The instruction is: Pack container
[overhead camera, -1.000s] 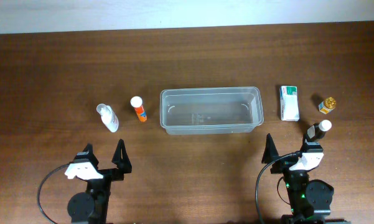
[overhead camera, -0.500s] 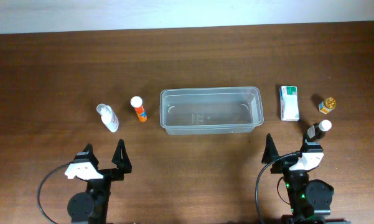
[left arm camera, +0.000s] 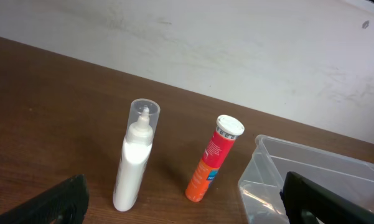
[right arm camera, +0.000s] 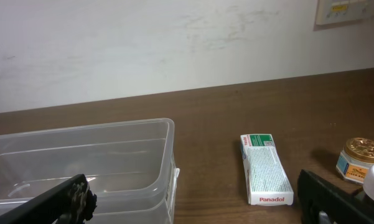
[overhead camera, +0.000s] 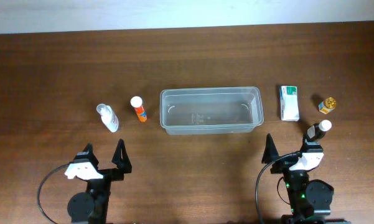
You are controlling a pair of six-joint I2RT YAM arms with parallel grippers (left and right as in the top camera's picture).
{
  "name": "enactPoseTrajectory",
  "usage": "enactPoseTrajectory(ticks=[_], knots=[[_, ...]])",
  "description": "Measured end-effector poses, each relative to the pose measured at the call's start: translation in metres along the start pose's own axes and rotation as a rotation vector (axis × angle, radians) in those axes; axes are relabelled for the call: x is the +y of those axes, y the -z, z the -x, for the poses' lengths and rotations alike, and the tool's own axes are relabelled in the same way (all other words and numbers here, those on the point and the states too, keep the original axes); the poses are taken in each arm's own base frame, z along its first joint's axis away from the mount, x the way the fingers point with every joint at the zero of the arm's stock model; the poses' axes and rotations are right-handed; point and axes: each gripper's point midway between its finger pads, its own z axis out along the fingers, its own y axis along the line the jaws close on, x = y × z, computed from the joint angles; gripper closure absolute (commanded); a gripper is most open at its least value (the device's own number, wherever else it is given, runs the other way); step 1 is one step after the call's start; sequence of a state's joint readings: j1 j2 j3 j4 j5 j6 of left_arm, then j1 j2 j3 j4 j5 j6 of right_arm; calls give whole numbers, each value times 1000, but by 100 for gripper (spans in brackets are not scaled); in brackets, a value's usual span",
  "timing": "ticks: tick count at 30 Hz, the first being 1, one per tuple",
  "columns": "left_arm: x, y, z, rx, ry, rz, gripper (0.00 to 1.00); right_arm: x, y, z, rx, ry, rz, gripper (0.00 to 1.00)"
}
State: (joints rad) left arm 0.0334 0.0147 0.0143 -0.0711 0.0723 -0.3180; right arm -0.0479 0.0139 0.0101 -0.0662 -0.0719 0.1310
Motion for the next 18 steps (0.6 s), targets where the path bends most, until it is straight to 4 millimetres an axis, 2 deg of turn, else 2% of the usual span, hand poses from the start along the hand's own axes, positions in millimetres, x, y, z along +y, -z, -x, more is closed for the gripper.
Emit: enactPoseTrajectory(ticks=[13,16,18], knots=[[0,0,0,0,0,0,1,1,0,4,-16,0,5,2],[0,0,0,0,0,0,1,12,0,2,-6,-8,70,2],[0,0,0,0,0,0,1,22,1,8,-25,-31,124,2]])
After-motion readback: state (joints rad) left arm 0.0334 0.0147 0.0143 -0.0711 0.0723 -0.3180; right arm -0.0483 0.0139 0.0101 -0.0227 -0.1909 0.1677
